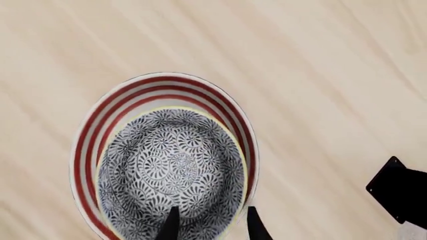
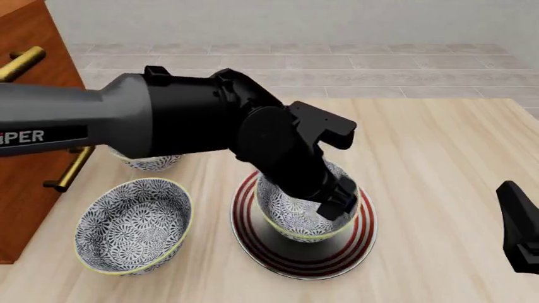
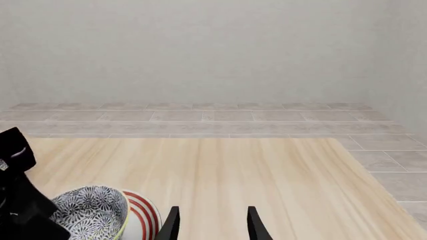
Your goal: Put the bowl at the front on the plate.
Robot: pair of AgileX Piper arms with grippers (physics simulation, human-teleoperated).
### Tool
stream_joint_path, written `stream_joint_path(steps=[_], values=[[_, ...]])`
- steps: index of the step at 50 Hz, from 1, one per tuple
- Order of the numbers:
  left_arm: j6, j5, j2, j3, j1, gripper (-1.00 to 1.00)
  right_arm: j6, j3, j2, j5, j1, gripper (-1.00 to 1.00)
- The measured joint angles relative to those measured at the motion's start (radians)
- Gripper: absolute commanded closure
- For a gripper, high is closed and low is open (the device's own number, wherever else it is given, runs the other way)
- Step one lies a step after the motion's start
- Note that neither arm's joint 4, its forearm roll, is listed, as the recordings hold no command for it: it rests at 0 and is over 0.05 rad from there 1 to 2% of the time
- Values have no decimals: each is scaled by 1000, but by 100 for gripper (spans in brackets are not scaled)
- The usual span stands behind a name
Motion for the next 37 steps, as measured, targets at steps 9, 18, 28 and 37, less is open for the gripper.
stream_joint_path(steps=[9,18,28,37], values=[[9,33,-66,14,4,-100,0,0,0,0,0,-100],[15,60,-158,48,9,-100,0,0,0,0,0,-100],[17,85,-280,94,21,-100,0,0,0,0,0,-100],[24,112,-417,152,49,-100,0,0,0,0,0,-100]])
